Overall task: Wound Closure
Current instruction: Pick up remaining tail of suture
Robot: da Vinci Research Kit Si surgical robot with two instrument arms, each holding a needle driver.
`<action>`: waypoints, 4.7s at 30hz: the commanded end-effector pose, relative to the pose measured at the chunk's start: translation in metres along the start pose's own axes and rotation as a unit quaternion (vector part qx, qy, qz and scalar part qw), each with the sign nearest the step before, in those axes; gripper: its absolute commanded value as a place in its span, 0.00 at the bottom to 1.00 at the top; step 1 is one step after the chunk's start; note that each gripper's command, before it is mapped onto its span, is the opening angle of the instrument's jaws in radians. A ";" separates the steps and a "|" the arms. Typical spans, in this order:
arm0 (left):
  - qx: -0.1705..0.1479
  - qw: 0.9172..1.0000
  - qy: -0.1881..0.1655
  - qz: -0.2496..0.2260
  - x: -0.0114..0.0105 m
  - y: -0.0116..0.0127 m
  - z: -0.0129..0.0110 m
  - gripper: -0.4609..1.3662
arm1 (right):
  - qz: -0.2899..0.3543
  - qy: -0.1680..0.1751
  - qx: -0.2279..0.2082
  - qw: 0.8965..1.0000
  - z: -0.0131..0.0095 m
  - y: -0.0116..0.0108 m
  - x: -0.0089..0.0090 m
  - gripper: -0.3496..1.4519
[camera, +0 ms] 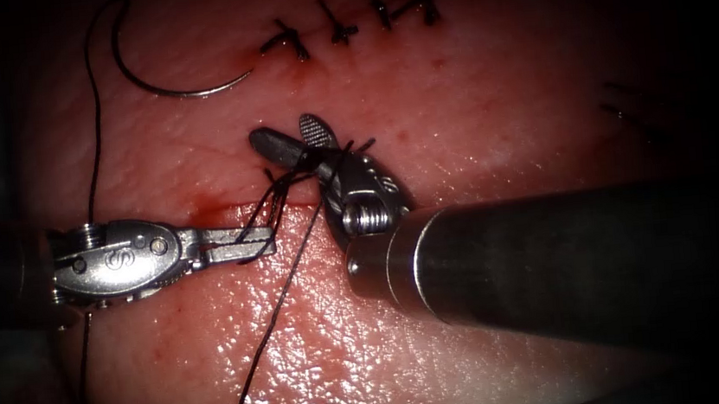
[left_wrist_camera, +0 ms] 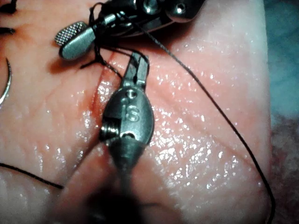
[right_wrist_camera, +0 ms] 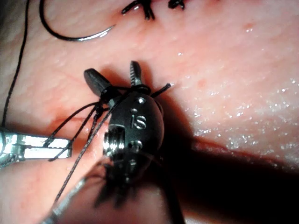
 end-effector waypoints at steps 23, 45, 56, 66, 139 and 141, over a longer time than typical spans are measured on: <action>0.000 1.000 -0.001 0.001 -0.0003 -0.0012 -0.0003 0.06 | 0.005 0.007 0.050 0.999 -0.0056 -0.0050 0.0013 0.69; 0.014 1.000 -0.009 -0.007 -0.0017 -0.0029 -0.0019 0.06 | -0.014 0.019 0.073 0.997 -0.0085 -0.0081 0.0033 0.77; 0.015 1.000 -0.011 -0.012 -0.0010 -0.0031 -0.0020 0.06 | -0.019 0.018 0.081 0.996 -0.0094 -0.0082 0.0028 0.77; 0.015 0.999 -0.013 -0.030 -0.0003 -0.0039 -0.0018 0.06 | -0.023 0.017 0.091 0.995 -0.0103 -0.0088 0.0019 0.77; -0.013 0.973 0.230 -0.009 0.0001 -0.0008 -0.0014 0.06 | 0.031 -0.051 -0.073 0.996 -0.0026 -0.0020 -0.0010 0.80; -0.015 0.974 0.225 -0.007 -0.0001 -0.0007 -0.0014 0.06 | 0.039 -0.052 -0.076 0.995 -0.0024 -0.0018 -0.0011 0.79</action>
